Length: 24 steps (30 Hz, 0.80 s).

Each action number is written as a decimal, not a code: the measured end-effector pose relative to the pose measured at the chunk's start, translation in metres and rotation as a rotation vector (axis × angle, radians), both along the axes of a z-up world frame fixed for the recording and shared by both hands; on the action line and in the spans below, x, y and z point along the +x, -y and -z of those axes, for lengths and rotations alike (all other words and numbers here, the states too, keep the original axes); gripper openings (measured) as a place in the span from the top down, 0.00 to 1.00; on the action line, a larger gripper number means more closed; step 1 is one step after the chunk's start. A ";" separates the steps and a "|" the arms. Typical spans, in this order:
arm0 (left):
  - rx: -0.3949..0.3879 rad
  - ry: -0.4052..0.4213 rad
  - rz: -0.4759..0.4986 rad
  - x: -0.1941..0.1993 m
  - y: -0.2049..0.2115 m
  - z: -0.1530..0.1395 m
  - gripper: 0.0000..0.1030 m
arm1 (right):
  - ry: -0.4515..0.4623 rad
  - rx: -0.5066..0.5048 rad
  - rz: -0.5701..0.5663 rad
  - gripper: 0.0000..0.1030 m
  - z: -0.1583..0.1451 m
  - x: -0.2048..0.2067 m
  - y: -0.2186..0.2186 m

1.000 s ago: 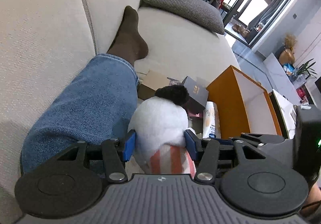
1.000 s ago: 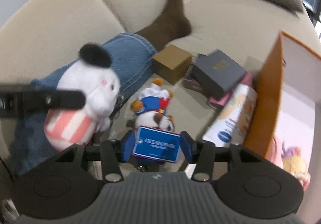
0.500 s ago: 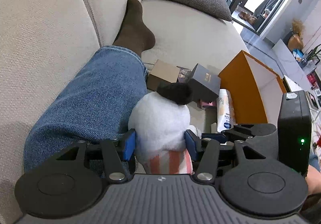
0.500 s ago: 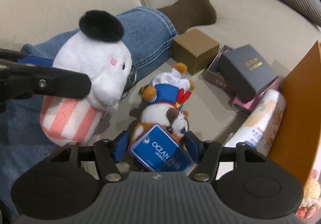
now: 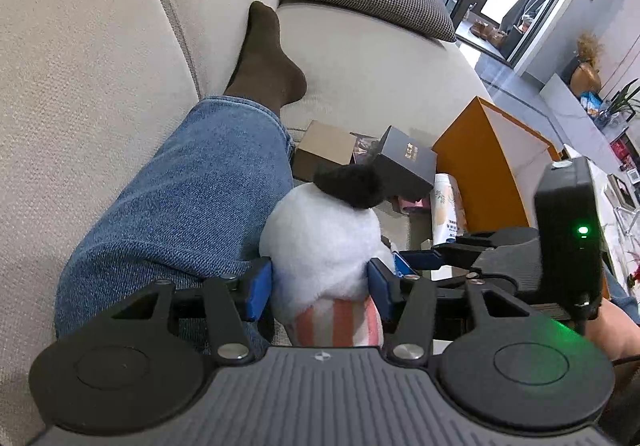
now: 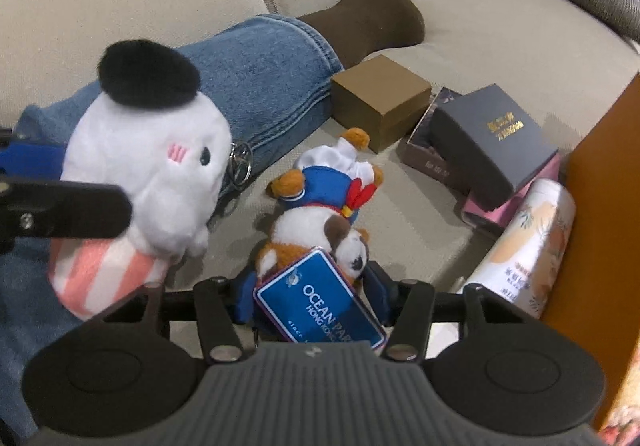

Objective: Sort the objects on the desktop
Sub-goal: 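Carry the duck plush with the right tool toward the box while the left tool carries the striped plush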

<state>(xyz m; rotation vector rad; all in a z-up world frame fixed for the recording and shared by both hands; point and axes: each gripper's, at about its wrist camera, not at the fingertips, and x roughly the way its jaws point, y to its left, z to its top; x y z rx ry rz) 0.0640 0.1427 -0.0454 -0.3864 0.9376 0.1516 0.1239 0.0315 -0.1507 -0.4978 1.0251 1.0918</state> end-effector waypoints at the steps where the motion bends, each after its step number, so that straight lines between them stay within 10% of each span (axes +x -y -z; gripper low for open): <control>1: -0.004 0.005 0.001 -0.001 -0.001 0.000 0.44 | -0.004 0.007 0.006 0.49 -0.001 0.000 0.002; 13: -0.098 0.148 0.034 -0.016 0.009 -0.041 0.46 | -0.008 0.170 0.071 0.52 -0.058 -0.006 0.052; 24: -0.204 0.286 0.258 0.019 0.076 -0.079 0.46 | 0.112 0.310 0.237 0.52 -0.139 0.007 0.158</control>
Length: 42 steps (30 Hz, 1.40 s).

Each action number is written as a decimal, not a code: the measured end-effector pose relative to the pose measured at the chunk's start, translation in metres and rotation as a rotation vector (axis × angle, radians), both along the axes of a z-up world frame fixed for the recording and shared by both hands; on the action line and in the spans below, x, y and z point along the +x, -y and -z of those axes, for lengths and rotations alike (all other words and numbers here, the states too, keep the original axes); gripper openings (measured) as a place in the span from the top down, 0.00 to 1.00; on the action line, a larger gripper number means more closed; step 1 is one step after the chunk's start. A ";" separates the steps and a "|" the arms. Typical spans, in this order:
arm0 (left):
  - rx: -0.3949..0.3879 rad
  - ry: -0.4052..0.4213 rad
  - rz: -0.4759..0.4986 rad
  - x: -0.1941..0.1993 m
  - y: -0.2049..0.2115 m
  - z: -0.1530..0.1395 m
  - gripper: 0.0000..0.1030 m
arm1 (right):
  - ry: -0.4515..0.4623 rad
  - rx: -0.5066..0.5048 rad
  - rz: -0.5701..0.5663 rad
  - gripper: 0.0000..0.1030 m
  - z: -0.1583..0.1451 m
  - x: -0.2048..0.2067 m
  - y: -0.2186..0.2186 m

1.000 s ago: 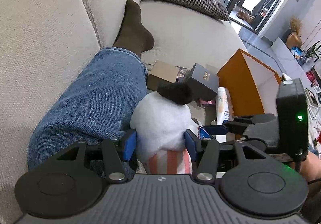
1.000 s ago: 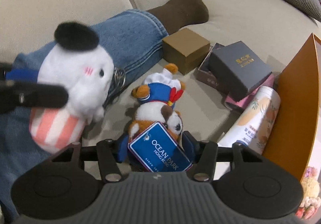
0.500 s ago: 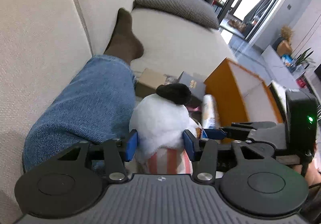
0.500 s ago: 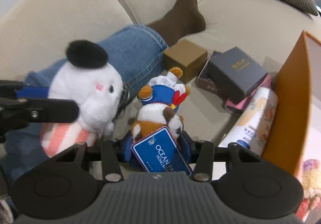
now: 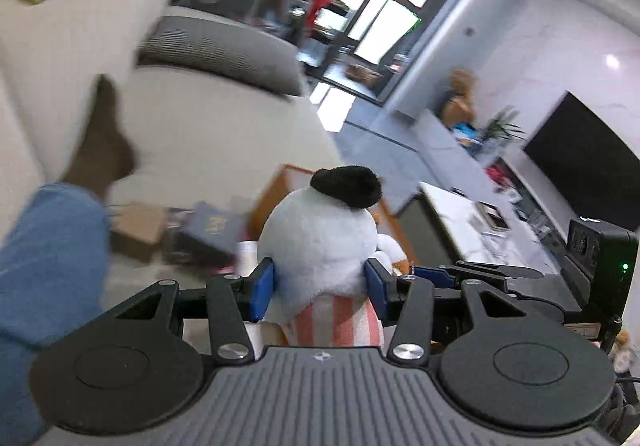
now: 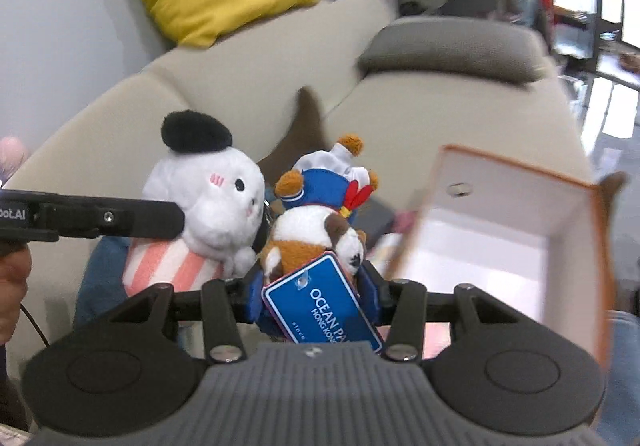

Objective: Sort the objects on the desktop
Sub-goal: 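Carry the duck plush with the right tool toward the box while the left tool carries the striped plush, then lower the duck plush into the box and open the right tool while the left tool releases the striped plush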

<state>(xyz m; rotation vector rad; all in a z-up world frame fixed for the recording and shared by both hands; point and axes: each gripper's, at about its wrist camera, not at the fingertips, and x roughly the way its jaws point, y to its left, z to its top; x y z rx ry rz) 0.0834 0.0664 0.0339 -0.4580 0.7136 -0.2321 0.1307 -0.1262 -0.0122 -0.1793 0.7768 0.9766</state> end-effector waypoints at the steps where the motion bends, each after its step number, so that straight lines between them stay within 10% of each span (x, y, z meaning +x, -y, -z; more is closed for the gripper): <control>1: -0.003 0.003 0.022 0.006 0.008 0.001 0.46 | 0.014 -0.002 0.026 0.52 -0.005 0.002 0.011; 9: -0.071 -0.048 0.171 0.059 0.071 0.028 0.46 | 0.019 -0.046 0.217 0.52 -0.012 0.035 0.088; 24: -0.382 -0.336 0.241 0.136 0.096 0.149 0.46 | -0.323 0.023 0.354 0.52 0.042 0.116 0.170; 29: -0.354 -0.390 0.228 0.142 0.096 0.166 0.46 | -0.364 0.027 0.326 0.52 0.053 0.120 0.173; 42: 0.020 -0.371 0.270 0.122 0.130 0.138 0.47 | -0.363 -0.202 0.194 0.52 0.073 0.120 0.132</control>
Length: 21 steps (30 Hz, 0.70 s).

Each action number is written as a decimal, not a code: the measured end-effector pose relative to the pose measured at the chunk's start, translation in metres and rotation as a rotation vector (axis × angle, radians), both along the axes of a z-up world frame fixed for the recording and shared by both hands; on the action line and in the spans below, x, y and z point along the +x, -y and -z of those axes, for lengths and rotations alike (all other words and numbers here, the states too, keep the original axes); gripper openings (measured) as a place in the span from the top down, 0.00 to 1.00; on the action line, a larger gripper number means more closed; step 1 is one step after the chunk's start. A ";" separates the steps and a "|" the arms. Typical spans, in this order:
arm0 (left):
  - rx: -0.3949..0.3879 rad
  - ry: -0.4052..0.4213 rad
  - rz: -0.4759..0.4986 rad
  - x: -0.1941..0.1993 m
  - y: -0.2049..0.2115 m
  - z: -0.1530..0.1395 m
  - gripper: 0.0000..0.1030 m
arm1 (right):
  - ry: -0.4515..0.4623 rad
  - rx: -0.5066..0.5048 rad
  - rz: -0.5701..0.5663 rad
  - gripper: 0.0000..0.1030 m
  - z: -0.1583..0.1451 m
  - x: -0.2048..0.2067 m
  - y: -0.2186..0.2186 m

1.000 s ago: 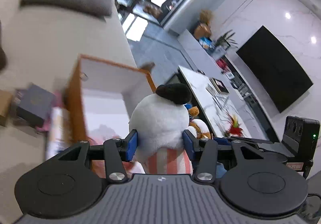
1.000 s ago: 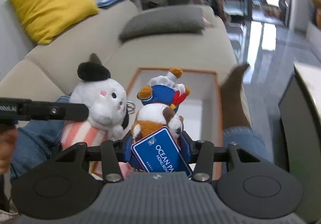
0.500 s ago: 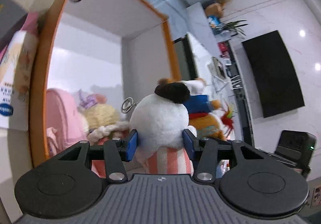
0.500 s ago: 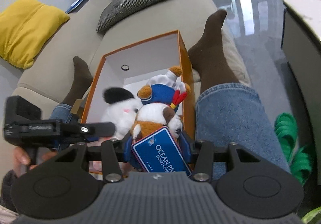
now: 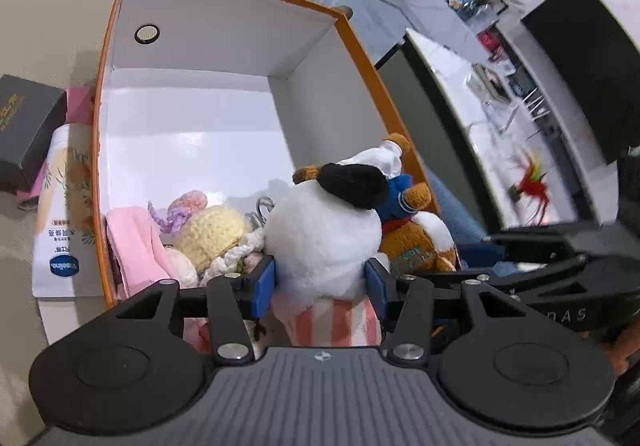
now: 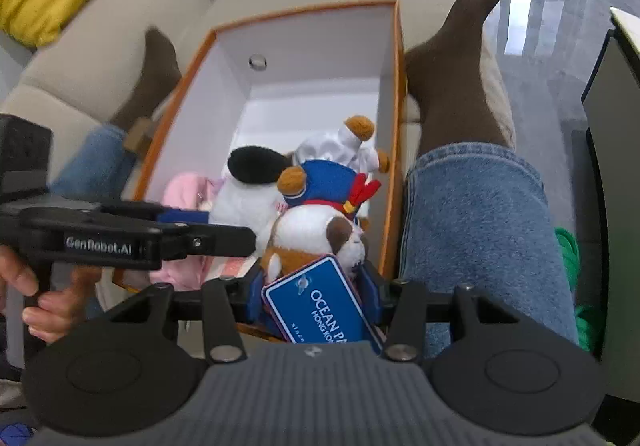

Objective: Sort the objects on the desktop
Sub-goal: 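Lower the duck plush into the box and open the right tool while the left tool releases the striped plush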

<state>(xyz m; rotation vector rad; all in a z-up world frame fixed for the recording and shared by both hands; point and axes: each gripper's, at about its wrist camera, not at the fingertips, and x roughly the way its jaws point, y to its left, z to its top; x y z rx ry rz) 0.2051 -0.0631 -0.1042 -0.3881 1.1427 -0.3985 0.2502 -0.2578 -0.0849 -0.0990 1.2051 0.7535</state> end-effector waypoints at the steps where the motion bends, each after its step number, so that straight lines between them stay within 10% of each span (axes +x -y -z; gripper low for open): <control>1: 0.006 -0.004 0.000 0.003 0.004 -0.001 0.47 | -0.007 -0.020 -0.009 0.52 0.002 0.002 -0.004; 21: -0.009 -0.063 -0.004 0.014 0.009 0.016 0.46 | 0.103 -0.262 -0.272 0.50 -0.022 0.007 -0.055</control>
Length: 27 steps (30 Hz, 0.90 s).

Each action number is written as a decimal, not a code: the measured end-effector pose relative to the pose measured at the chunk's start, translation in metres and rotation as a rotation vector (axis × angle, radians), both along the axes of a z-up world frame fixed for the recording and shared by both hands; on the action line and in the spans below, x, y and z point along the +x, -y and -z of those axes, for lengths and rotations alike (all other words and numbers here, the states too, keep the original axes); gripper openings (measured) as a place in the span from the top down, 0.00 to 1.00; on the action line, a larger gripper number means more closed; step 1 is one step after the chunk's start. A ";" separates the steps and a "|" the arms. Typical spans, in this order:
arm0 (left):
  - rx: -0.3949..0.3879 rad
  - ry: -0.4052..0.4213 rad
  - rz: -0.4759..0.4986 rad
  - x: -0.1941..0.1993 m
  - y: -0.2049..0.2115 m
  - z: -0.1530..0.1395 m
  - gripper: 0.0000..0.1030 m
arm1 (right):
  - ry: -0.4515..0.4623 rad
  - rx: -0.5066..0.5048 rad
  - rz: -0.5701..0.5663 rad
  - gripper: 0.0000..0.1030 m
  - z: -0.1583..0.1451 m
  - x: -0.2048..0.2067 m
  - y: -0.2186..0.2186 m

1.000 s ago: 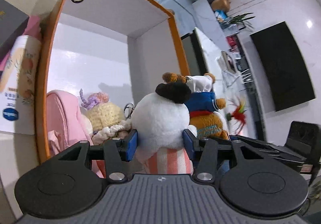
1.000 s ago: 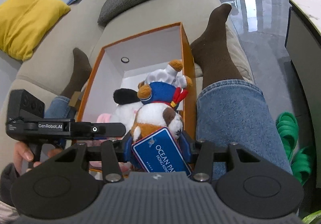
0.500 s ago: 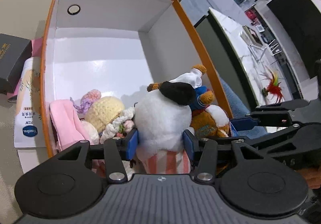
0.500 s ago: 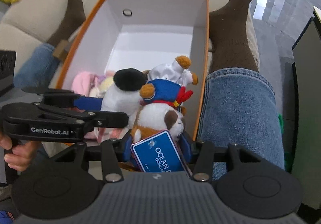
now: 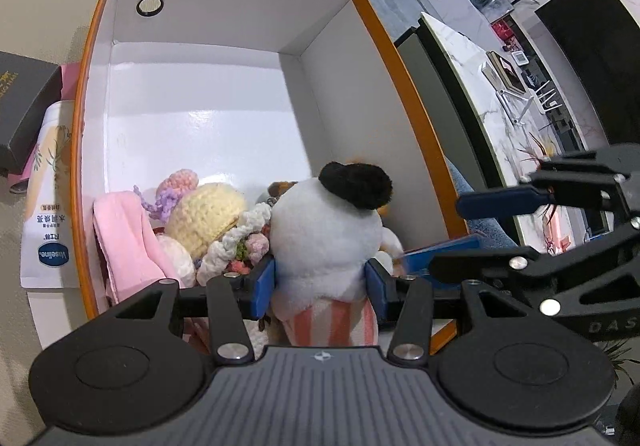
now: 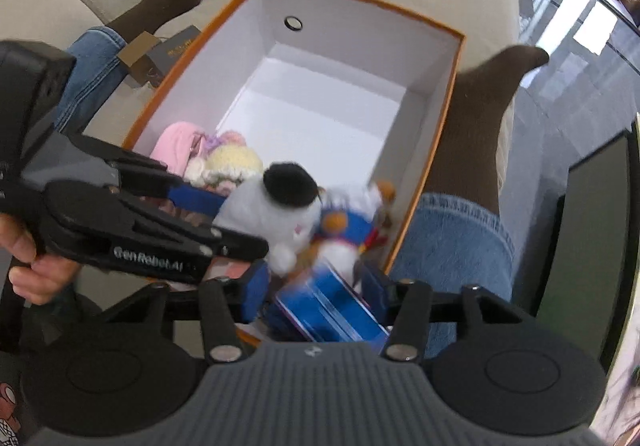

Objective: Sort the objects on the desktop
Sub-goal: 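Lower the duck plush into the box and open the right tool while the left tool releases the striped plush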

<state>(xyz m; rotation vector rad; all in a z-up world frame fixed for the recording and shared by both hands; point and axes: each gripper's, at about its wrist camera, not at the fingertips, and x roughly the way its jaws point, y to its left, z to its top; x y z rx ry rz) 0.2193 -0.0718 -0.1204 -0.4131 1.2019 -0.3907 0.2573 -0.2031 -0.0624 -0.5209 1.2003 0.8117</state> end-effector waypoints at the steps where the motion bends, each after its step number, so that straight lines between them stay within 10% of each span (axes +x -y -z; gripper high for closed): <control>1: -0.006 -0.006 -0.001 0.001 -0.001 0.001 0.46 | -0.002 -0.001 -0.015 0.51 0.000 0.002 -0.002; 5: -0.017 -0.013 0.000 0.003 0.002 0.004 0.46 | -0.027 -0.068 -0.057 0.73 0.016 0.012 -0.015; 11: -0.024 -0.024 0.011 0.006 0.004 0.011 0.46 | -0.024 -0.146 -0.164 0.78 0.038 0.009 -0.026; 19: -0.038 0.035 0.047 -0.004 -0.003 0.002 0.41 | 0.026 -0.080 -0.164 0.69 0.020 0.015 -0.035; 27: -0.005 0.045 0.096 -0.018 -0.007 -0.003 0.58 | -0.017 -0.009 -0.166 0.51 0.019 0.013 -0.062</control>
